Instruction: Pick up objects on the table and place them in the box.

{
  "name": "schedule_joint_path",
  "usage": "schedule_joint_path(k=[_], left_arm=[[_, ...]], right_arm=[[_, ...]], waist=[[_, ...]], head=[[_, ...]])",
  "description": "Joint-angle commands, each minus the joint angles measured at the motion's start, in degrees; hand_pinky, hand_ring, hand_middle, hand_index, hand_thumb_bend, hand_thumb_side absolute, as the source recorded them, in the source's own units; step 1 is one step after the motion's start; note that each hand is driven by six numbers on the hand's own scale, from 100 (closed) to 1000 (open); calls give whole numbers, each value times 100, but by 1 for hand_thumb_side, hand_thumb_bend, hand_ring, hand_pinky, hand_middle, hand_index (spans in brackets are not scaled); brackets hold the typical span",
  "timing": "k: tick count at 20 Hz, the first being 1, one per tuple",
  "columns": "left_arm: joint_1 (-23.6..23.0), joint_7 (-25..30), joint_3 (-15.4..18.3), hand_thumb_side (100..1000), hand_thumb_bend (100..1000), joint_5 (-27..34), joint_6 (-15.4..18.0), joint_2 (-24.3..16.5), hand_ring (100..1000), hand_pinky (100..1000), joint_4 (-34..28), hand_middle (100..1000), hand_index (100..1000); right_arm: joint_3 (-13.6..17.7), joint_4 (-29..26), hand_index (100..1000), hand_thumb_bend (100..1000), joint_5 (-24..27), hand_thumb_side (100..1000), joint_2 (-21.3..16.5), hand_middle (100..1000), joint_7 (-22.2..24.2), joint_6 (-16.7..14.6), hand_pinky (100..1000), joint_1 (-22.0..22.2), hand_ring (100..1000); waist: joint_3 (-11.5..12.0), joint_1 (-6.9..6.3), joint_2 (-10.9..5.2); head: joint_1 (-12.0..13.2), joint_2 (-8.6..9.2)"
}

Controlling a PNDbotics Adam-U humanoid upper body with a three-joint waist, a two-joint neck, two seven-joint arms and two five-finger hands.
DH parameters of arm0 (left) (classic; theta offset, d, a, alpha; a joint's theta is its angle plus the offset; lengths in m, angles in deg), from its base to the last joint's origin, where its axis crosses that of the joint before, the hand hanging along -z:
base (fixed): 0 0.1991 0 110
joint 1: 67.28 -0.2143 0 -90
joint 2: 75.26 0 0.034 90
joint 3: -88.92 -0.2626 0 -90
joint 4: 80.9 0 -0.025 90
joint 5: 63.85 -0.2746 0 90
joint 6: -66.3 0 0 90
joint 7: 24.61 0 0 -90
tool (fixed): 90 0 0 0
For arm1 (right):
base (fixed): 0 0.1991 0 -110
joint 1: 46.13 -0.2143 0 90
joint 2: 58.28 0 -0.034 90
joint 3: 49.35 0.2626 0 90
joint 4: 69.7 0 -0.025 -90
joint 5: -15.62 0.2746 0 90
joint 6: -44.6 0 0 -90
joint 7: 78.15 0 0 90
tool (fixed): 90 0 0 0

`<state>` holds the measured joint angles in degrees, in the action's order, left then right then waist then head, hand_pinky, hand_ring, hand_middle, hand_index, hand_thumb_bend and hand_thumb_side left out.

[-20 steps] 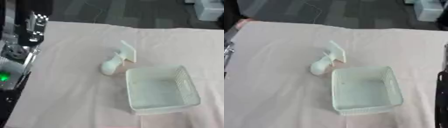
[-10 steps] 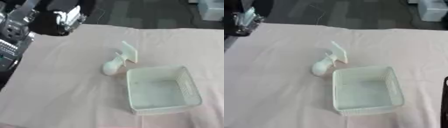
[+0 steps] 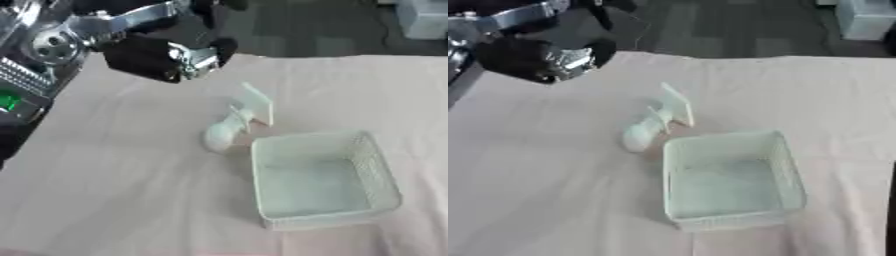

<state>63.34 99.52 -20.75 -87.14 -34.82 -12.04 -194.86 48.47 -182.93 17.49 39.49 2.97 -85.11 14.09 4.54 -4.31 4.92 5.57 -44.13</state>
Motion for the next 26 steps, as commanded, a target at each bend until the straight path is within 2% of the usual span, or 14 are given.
schedule_joint_path(k=[1, 3, 4, 5, 8, 11, 15, 19, 26], left_arm=[[161, 979, -136, 1000, 100, -296, -907, -166, 756, 766, -62, 870, 965], [215, 1550, -215, 1000, 100, -623, -1362, -166, 764, 773, -62, 875, 958], [221, 1669, -250, 1000, 100, -817, -1535, -159, 760, 768, -62, 853, 937], [200, 1728, -290, 1000, 100, -1052, -1724, -147, 743, 746, -62, 816, 916], [136, 1778, -471, 1000, 100, -1623, -2206, -130, 722, 694, 2, 783, 875], [187, 1784, -706, 1000, 139, -2015, -2449, -86, 732, 640, 447, 742, 813], [309, 1784, -976, 1000, 200, -2326, -2420, 84, 744, 617, 1285, 745, 807], [367, 1784, -1081, 1000, 241, -2497, -2332, 267, 721, 605, 1894, 755, 820], [354, 1784, -1193, 1000, 336, -2879, -2094, 457, 730, 611, 2356, 751, 808]], right_arm=[[-28, -123, 665, 100, 46, 1000, -12, 585, 55, 19, 595, -118, 566], [-49, -131, 665, 100, 72, 1000, 3, 584, 72, 31, 595, -129, 565], [-56, -134, 665, 100, 85, 1000, 8, 583, 76, 34, 594, -134, 565], [-63, -135, 665, 100, 98, 1000, 14, 583, 77, 35, 594, -137, 565], [-81, -136, 666, 100, 123, 1000, 27, 583, 107, 54, 594, -141, 566], [-90, -137, 666, 100, 150, 1000, 38, 581, 141, 66, 594, -152, 565], [-94, -137, 666, 100, 183, 1000, 51, 580, 171, 65, 594, -163, 565], [-93, -137, 665, 100, 205, 1000, 61, 579, 187, 61, 594, -173, 564], [-113, -137, 663, 100, 238, 1000, 54, 571, 263, 76, 595, -195, 558]], waist=[[-22, -12, -52], [-43, -22, -57], [-49, -27, -60], [-59, -32, -62], [-93, -45, -59], [-127, -52, -48], [-153, -53, -38], [-169, -48, -31], [-189, -51, 2]], head=[[83, 1], [98, 1], [103, 1], [114, 1], [165, 1], [181, 1], [217, 1], [201, 1], [168, 1]])
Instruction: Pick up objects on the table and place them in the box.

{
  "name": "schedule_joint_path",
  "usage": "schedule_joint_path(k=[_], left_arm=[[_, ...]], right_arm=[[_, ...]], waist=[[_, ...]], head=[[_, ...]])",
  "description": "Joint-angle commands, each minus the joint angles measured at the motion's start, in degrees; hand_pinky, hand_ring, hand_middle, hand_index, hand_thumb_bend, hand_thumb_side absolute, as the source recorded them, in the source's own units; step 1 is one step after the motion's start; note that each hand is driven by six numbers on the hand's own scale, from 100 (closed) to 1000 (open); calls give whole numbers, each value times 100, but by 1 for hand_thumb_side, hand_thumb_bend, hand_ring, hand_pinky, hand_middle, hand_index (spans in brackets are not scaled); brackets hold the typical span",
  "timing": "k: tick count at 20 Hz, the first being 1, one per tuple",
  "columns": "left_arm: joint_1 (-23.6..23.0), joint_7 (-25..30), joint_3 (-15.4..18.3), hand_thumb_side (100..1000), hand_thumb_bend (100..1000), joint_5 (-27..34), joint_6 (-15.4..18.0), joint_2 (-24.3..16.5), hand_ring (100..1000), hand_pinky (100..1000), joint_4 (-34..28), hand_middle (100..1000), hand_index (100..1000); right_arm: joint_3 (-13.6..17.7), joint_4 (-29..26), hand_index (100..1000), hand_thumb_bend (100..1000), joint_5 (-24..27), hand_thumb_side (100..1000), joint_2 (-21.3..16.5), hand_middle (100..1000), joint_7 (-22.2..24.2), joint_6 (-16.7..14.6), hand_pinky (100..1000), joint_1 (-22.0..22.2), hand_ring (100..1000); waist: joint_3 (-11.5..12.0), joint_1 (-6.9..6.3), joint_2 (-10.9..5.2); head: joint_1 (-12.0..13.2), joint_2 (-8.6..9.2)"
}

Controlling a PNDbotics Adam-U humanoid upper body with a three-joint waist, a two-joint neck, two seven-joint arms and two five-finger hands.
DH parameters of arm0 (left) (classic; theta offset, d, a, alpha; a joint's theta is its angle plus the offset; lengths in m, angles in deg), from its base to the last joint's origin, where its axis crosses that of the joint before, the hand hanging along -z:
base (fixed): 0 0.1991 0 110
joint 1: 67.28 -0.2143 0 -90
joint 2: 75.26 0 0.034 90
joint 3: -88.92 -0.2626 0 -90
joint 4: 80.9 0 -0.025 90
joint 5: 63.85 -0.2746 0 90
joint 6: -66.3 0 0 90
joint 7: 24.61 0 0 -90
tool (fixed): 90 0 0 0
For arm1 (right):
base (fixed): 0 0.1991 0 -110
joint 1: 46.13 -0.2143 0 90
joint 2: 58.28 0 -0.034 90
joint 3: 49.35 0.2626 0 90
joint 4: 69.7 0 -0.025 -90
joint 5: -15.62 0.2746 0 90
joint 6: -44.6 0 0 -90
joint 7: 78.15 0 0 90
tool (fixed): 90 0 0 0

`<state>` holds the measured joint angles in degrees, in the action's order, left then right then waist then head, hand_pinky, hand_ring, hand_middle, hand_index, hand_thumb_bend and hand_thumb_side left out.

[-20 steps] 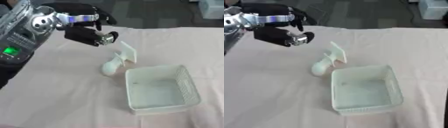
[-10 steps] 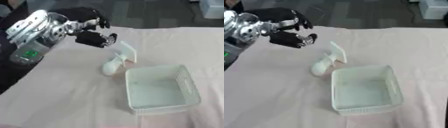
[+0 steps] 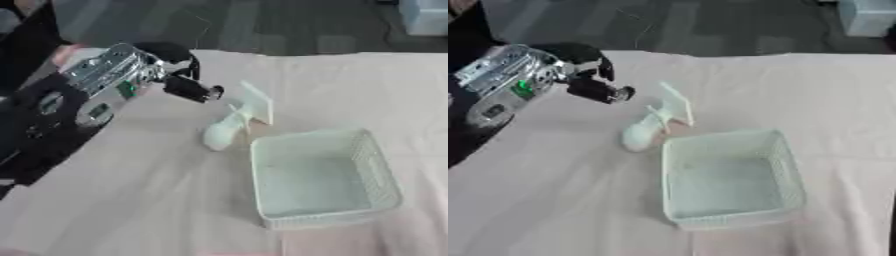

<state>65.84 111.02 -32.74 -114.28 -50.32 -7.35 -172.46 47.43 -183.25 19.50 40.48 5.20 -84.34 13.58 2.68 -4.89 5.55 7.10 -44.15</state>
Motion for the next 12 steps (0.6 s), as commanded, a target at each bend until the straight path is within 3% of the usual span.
schedule_joint_path(k=[1, 2, 3, 9, 12], left_arm=[[110, 634, -23, 1000, 378, -205, -491, 32, 736, 615, 190, 757, 812], [119, 634, -49, 1000, 378, -235, -437, 73, 736, 615, 259, 757, 812], [133, 634, -78, 1000, 442, -256, -383, 113, 745, 620, 324, 764, 814], [317, 634, -270, 1000, 603, -274, -23, 299, 765, 637, 519, 784, 828], [412, 634, -384, 1000, 625, -235, 163, 351, 769, 643, 569, 786, 823]], right_arm=[[-10, -104, 662, 100, 43, 1000, -44, 570, 50, -1, 595, -146, 557], [-11, -104, 662, 100, 49, 1000, -42, 570, 62, 0, 595, -147, 557], [-11, -104, 662, 100, 56, 1000, -39, 569, 74, 2, 595, -149, 557], [-16, -104, 662, 100, 97, 1000, -12, 570, 113, 15, 595, -158, 557], [-24, -104, 662, 100, 111, 1000, -1, 569, 123, 20, 595, -164, 557]], waist=[[-8, 9, -56], [-12, 11, -52], [-17, 11, -49], [-65, -1, -52], [-85, -10, -57]], head=[[11, 3], [9, 3], [10, 3], [15, 3], [29, 3]])
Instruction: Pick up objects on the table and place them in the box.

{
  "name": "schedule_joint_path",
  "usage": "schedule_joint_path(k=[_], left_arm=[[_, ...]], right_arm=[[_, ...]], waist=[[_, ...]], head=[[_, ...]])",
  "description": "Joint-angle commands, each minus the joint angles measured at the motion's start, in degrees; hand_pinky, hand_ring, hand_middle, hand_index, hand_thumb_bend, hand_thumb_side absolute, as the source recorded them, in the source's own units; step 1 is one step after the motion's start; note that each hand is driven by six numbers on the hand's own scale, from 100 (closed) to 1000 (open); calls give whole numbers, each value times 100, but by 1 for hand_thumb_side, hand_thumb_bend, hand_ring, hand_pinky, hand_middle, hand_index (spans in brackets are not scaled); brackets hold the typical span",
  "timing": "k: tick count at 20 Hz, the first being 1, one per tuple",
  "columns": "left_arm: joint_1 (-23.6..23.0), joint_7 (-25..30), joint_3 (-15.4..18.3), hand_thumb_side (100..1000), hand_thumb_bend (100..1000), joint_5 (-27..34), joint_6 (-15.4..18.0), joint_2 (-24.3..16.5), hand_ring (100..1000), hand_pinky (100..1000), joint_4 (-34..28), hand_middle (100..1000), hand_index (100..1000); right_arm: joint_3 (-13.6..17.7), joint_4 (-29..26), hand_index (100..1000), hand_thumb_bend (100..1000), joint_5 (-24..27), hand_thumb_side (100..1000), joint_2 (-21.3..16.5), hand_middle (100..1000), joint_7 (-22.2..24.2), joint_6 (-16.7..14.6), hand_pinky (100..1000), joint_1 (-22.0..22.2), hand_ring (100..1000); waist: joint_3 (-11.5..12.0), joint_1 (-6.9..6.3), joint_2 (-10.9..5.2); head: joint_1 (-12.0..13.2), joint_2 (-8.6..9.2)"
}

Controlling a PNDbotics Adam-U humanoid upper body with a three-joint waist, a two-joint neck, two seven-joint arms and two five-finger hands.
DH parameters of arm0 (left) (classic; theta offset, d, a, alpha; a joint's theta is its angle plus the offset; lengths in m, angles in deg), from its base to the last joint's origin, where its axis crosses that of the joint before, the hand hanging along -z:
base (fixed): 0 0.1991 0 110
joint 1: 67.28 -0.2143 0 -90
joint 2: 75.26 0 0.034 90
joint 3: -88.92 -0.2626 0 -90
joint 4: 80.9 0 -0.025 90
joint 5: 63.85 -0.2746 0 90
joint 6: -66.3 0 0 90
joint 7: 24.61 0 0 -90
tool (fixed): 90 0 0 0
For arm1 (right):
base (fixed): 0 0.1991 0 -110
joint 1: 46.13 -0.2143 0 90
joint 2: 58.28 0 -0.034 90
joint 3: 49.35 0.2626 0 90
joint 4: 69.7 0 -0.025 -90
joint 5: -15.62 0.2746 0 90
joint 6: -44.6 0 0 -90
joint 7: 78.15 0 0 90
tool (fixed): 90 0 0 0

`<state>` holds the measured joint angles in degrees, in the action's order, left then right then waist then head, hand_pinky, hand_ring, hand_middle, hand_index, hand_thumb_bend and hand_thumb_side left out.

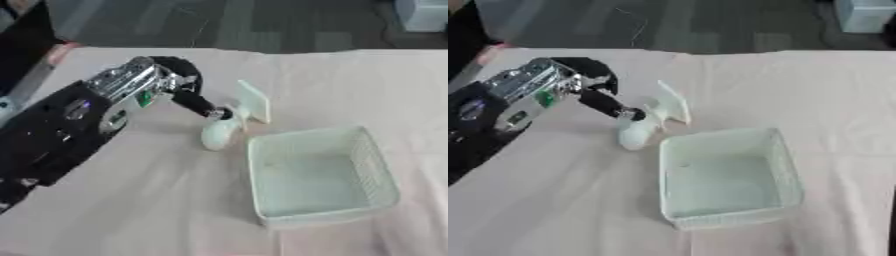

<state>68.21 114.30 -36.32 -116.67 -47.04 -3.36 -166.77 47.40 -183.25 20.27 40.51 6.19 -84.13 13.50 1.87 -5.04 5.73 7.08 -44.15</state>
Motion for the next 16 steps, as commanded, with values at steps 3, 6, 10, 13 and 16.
schedule_joint_path(k=[3, 6, 10, 13, 16], left_arm=[[268, 306, -95, 1000, 618, -45, -26, 24, 769, 645, 22, 785, 819], [303, 306, -147, 1000, 619, -153, 92, 99, 772, 648, 21, 785, 812], [280, 306, -191, 1000, 635, -409, 247, 148, 776, 653, 67, 785, 801], [278, 306, -173, 1000, 636, -628, 410, 219, 776, 653, 135, 785, 797], [276, 306, -133, 1000, 587, -772, 546, 275, 768, 648, 96, 777, 791]], right_arm=[[-30, -104, 662, 100, 44, 1000, 2, 569, 34, -1, 595, -158, 557], [-35, -104, 661, 100, 53, 1000, 17, 569, 42, 0, 596, -168, 557], [-44, -104, 660, 100, 58, 1000, 28, 569, 44, -5, 596, -185, 557], [-45, -104, 660, 100, 55, 1000, 42, 568, 40, -7, 596, -199, 557], [-31, -104, 661, 100, 46, 1000, 62, 569, 15, -11, 595, -212, 558]], waist=[[-17, 2, -76], [-29, 0, -73], [-45, -13, -59], [-63, -18, -49], [-76, -19, -36]], head=[[54, 3], [77, 3], [91, 3], [104, 3], [103, 3]])
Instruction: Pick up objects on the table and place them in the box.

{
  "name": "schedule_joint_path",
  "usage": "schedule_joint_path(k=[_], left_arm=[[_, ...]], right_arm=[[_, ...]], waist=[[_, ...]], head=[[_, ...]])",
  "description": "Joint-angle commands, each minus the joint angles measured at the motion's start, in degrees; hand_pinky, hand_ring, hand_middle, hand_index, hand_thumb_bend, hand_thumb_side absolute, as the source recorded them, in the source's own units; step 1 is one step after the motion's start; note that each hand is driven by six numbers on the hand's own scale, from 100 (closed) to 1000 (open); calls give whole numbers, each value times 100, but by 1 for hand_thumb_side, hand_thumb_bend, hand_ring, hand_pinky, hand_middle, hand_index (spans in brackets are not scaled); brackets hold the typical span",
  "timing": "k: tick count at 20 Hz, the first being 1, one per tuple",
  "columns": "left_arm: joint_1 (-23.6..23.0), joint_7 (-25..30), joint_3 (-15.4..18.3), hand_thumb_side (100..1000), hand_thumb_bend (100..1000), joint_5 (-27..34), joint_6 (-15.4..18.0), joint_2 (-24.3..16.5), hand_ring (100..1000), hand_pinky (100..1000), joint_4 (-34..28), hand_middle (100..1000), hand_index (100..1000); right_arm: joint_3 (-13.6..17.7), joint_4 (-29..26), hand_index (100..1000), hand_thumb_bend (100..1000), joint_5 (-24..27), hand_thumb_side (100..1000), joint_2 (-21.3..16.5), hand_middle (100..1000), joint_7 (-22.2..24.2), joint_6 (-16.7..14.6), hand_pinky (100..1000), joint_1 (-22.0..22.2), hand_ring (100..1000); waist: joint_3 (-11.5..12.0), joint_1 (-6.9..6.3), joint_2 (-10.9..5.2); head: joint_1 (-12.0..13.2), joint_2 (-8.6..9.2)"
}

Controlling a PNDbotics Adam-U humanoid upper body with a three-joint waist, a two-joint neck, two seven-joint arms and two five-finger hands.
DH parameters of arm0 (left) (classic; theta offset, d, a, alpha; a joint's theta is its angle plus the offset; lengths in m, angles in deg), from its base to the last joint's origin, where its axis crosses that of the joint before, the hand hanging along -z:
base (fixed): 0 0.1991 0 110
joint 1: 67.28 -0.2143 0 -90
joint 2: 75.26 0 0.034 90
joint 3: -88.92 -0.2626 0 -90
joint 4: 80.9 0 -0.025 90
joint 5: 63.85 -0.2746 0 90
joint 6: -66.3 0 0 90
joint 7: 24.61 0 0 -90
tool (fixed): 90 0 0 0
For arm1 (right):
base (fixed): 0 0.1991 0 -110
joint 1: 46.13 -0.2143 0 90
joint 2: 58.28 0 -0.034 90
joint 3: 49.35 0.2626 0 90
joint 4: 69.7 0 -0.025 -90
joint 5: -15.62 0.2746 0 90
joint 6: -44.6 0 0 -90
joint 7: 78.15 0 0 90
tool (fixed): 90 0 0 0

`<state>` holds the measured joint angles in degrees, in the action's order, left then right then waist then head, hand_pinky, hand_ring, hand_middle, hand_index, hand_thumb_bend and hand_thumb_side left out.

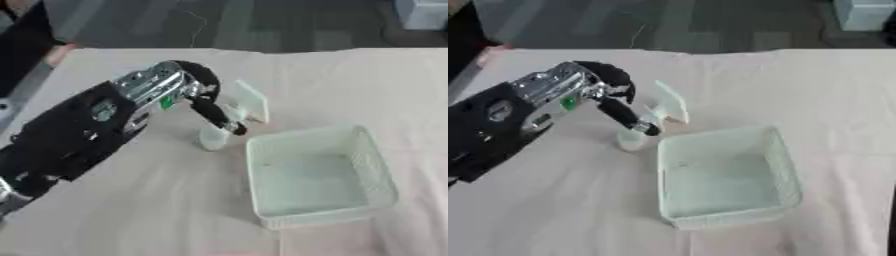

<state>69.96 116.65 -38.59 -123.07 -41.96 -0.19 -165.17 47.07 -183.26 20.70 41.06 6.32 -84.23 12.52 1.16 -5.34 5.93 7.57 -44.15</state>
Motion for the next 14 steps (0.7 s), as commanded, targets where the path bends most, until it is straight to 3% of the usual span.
schedule_joint_path(k=[1, 7, 14], left_arm=[[95, 71, 106, 1000, 588, -158, 66, -40, 768, 647, -81, 777, 791], [88, 71, 270, 1000, 555, -235, 160, -78, 847, 748, -456, 854, 849], [21, 71, 317, 1000, 532, -211, 117, -15, 861, 769, -455, 877, 860]], right_arm=[[4, -103, 661, 100, -1, 1000, 9, 569, -6, 0, 595, -117, 558], [4, -103, 660, 100, -32, 1000, 17, 569, -44, -1, 596, -128, 558], [0, -103, 661, 100, -44, 1000, 24, 569, -61, -5, 596, -137, 558]], waist=[[-7, 10, -55], [-8, 2, -45], [-5, 16, -34]], head=[[54, 3], [41, 3], [69, 3]])
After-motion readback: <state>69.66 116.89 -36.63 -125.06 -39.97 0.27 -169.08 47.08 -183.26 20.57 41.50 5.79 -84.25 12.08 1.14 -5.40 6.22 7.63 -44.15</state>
